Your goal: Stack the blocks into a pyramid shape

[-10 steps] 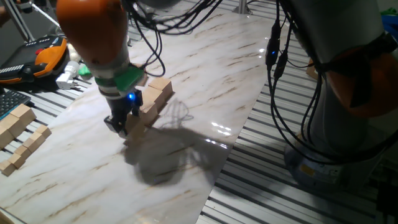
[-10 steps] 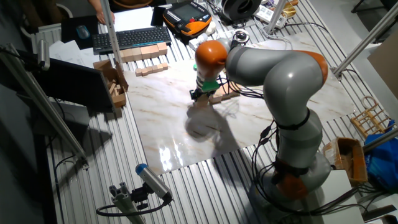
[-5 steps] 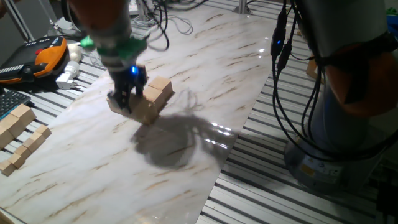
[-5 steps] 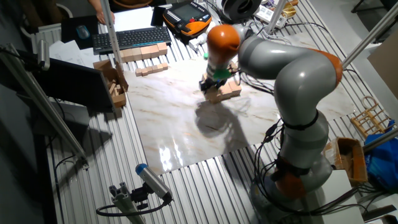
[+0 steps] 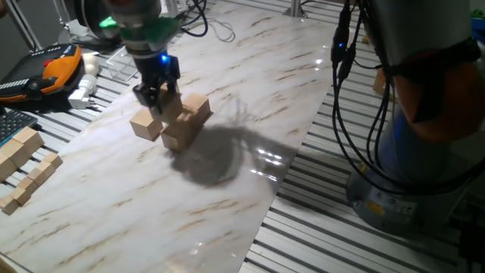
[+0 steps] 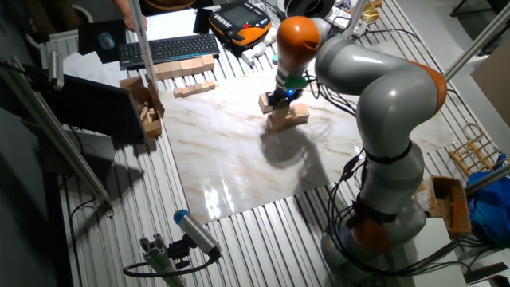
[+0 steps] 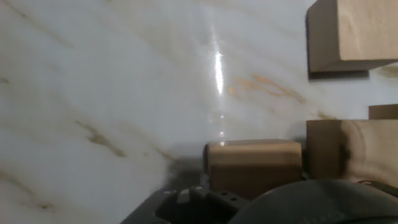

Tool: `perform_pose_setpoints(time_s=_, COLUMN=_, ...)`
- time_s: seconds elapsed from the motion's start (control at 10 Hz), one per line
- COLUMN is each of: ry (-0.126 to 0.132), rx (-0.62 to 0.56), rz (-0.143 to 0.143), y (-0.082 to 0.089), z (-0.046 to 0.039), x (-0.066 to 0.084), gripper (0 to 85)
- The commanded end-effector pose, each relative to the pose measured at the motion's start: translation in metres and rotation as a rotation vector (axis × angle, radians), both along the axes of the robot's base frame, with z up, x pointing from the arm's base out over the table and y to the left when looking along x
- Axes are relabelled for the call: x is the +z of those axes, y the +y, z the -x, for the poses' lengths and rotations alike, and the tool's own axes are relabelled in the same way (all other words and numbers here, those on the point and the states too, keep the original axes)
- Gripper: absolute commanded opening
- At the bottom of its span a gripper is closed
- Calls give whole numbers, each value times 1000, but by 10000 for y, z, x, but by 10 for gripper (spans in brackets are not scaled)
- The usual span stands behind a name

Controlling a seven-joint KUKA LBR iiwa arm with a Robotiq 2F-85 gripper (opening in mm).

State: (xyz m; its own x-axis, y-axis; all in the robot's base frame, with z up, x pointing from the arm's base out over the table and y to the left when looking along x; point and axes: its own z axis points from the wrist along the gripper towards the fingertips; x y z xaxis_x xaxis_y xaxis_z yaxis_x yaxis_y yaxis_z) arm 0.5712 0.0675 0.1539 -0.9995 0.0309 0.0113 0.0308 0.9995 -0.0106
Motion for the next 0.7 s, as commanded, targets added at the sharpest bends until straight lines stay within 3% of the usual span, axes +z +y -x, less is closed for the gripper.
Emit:
perform_pose_setpoints(time_s=0.0, ry=0, rx=10, rz=3, y=-400, z=-7, x=-41, gripper=0)
perform_pose_setpoints(time_s=0.4, ry=4, rx=47, rz=-11, y=-786, z=-23, x=-180, gripper=0)
perform_pose_setpoints(time_s=0.6, ry=-4, rx=48, rz=-17, y=-873, z=-33, x=-272, gripper=0)
